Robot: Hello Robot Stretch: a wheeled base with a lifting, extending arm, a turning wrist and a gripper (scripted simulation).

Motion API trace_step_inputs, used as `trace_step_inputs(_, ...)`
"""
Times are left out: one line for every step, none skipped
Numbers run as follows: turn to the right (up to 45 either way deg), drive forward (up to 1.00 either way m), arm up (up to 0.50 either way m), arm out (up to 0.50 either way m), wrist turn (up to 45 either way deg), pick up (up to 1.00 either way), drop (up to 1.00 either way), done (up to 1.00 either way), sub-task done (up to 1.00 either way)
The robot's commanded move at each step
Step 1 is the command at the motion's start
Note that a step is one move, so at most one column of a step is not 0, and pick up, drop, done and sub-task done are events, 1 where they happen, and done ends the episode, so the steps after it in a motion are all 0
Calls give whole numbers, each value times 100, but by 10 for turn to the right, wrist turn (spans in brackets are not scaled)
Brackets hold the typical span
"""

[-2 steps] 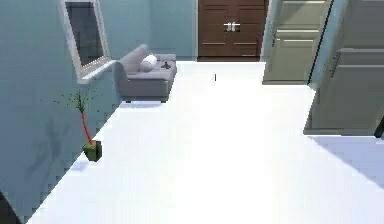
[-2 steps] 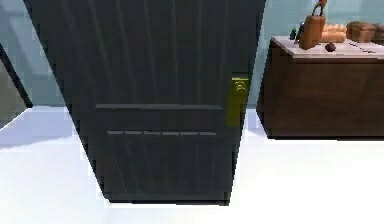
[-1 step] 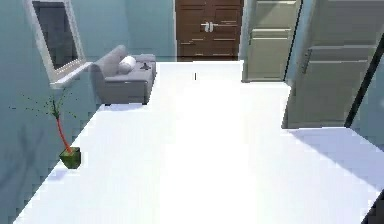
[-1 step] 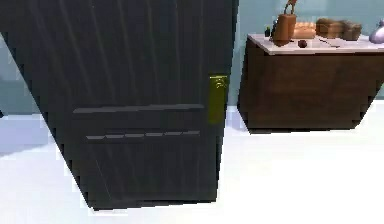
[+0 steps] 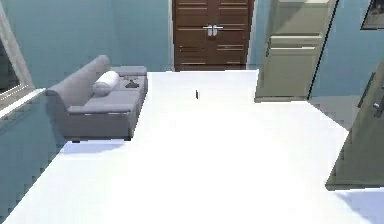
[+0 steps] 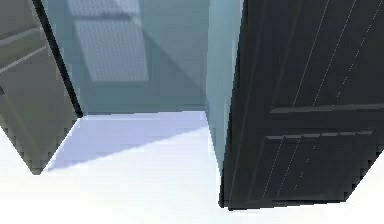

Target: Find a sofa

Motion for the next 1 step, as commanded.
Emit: trace_step_inputs(30,0,0,0,0,0,0,0,0)
